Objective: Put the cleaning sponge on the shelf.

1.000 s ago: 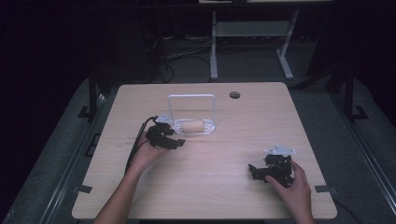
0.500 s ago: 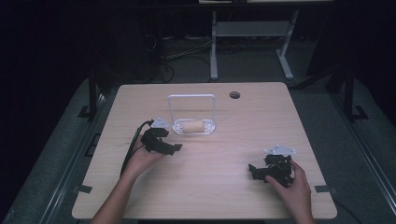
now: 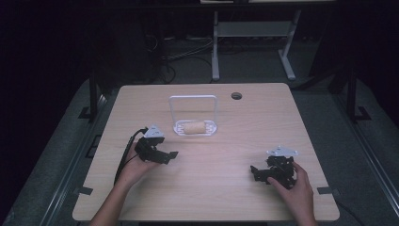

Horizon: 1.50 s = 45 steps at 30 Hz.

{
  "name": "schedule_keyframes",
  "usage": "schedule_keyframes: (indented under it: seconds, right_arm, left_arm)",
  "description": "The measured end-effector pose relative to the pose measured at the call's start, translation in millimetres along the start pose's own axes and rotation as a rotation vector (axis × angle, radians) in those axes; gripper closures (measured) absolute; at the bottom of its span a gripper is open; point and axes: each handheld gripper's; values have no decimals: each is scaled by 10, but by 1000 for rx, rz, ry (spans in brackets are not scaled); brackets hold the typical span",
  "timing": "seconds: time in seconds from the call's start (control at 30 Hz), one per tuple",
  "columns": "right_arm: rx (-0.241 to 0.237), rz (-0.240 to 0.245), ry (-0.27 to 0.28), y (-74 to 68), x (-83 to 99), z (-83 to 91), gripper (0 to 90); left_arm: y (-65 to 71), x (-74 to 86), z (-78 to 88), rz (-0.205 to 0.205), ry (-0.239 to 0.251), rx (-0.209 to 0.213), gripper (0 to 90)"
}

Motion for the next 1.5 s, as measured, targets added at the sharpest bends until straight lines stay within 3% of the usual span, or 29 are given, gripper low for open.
schedule_keyframes:
  seconds: [1.5]
  right_arm:
    - [0, 0, 0, 0, 0, 0, 5]
  left_arm:
    - [88, 538, 467, 13, 12, -67, 131]
Point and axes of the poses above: each handheld gripper's, and its own axes: z roughly backward along the jaws, x roughly out of its underside, y roughly to its right, and after that the axes turned 2 degrees about y, right-handed
